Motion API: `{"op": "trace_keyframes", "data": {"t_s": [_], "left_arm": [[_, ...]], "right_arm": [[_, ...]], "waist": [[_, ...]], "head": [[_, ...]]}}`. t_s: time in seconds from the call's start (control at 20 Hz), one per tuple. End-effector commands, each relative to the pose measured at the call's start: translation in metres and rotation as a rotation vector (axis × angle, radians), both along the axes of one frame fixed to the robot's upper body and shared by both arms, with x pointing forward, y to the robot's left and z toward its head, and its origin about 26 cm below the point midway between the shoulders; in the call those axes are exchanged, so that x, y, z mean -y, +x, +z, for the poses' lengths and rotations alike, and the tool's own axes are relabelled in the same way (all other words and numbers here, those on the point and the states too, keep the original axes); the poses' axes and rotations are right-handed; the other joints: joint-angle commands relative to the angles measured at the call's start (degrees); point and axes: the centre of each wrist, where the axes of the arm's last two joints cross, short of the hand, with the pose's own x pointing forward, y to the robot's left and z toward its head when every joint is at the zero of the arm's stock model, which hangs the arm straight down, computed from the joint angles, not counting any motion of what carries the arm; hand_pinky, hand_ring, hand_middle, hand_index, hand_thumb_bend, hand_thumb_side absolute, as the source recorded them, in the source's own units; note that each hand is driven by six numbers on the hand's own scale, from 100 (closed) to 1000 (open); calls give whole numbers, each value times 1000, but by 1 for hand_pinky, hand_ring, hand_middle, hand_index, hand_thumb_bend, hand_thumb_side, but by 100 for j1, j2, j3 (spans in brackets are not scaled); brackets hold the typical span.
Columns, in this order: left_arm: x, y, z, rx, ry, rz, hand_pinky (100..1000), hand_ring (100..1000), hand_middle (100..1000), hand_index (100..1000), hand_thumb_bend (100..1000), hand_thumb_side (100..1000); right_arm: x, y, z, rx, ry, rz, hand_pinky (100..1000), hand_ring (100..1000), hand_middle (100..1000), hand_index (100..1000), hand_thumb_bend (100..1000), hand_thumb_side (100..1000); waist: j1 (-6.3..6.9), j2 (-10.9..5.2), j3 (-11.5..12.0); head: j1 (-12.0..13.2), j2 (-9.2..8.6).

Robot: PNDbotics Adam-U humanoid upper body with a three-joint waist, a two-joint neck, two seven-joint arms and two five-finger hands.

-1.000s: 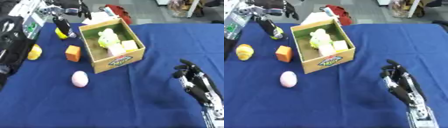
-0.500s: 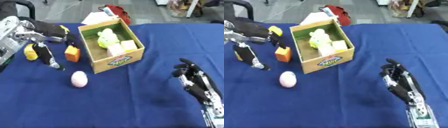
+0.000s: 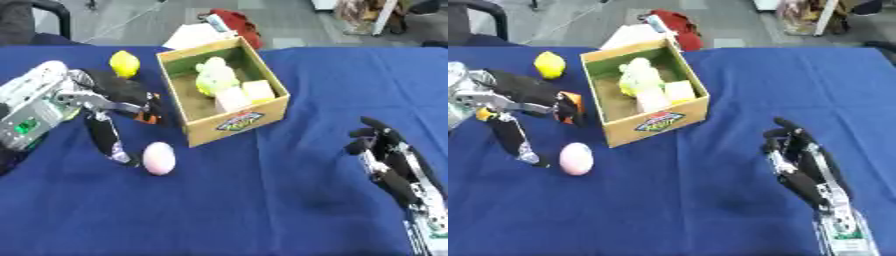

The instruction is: Pick up objects on the table and place them in the box.

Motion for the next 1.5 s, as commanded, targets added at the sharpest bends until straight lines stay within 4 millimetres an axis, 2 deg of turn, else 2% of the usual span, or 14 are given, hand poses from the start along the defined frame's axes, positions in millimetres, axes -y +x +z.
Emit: {"op": "trace_keyframes", "data": {"t_s": [0.05,0.3,0.45,0.6,0.75,0.85,0.95,1.05,1.25,1.4,1.5], "left_arm": [[-3,3,0,-15,64,-39,790,727,766,886,474,301],[0,4,-17,-13,83,-58,781,712,741,864,464,265],[0,5,-25,-13,75,-68,758,680,701,831,432,203],[-1,7,-30,0,61,-64,708,612,618,768,378,201],[-2,8,-30,47,17,-58,641,520,515,677,280,205],[-1,9,-25,97,-21,-60,607,480,469,632,204,215],[0,9,-16,145,-47,-64,593,461,446,608,198,216],[2,8,0,195,-70,-74,592,455,437,600,193,217],[9,9,46,311,-104,-83,605,461,445,606,215,219],[18,24,67,387,-131,-56,617,466,447,610,230,217],[25,40,68,418,-147,-22,611,471,454,614,241,214]], "right_arm": [[4,3,8,27,-14,-1,651,626,672,899,100,387],[3,3,9,27,-12,-2,651,626,672,899,100,386],[3,3,9,27,-12,-1,651,626,672,899,100,386],[3,3,9,27,-11,-1,651,626,672,900,100,387],[3,3,9,27,-11,-1,651,626,672,899,100,387],[3,3,9,26,-11,-2,651,626,672,899,100,387],[3,3,9,26,-11,-2,651,626,672,899,100,387],[3,3,8,26,-12,-2,651,626,672,899,100,387],[4,2,7,21,-14,-3,651,626,672,900,100,388],[4,1,6,16,-16,0,651,626,672,900,100,386],[4,1,5,15,-16,1,651,626,672,900,100,385]], "waist": [[82,-47,-10],[82,-34,-23],[82,-29,-26],[83,-29,-24],[84,-29,-20],[86,-31,-16],[88,-34,-15],[89,-40,-14],[103,-70,-7],[99,-93,-30],[92,-97,-56]], "head": [[12,-36],[28,-44],[33,-52],[38,-61],[37,-66],[39,-61],[38,-62],[26,-60],[19,-39],[13,-29],[20,-32]]}}
